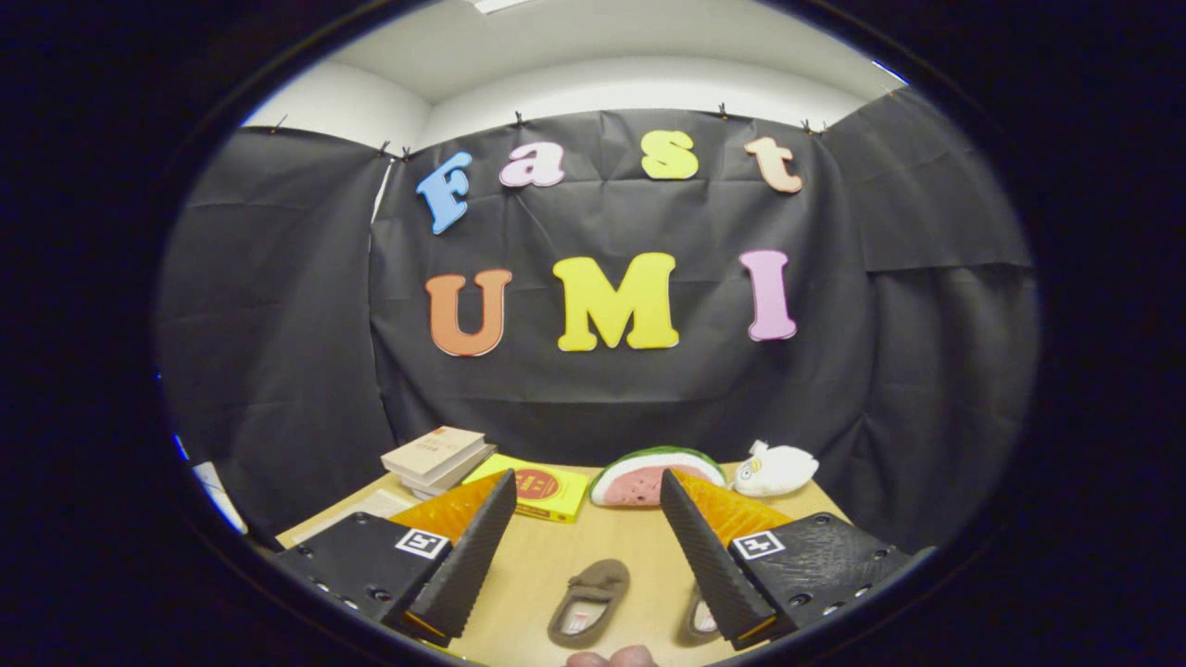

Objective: Open the storage box then place both shoes into the box .Put the left shoe in first, then the right shoe, with the right side of both shoes facing outward in a uniform manner.

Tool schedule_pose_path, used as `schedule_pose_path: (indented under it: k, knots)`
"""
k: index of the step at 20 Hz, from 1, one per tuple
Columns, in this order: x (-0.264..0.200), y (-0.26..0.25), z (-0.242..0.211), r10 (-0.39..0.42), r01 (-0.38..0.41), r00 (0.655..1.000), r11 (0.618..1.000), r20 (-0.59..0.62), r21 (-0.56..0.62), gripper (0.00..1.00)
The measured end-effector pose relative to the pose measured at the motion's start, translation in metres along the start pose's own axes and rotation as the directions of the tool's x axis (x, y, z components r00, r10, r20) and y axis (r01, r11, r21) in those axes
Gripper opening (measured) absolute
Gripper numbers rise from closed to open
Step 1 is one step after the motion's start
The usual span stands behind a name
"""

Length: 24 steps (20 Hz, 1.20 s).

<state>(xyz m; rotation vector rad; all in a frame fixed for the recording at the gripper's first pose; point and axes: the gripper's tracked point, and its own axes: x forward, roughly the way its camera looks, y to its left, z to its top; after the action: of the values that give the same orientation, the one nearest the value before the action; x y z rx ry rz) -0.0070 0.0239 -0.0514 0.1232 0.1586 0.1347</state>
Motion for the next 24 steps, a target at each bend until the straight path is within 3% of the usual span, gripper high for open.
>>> schedule_pose_path:
  k: [11, 20, 24]
  knots:
    - [0.036, 0.073, -0.117, 0.171, -0.145, 0.966, 0.979, -0.195, 0.141, 0.95]
    - [0.062, 0.155, -0.2, 0.324, -0.245, 0.886, 0.934, -0.332, 0.26, 0.96]
    - [0.069, 0.167, -0.226, 0.365, -0.219, 0.848, 0.901, -0.383, 0.374, 0.95]
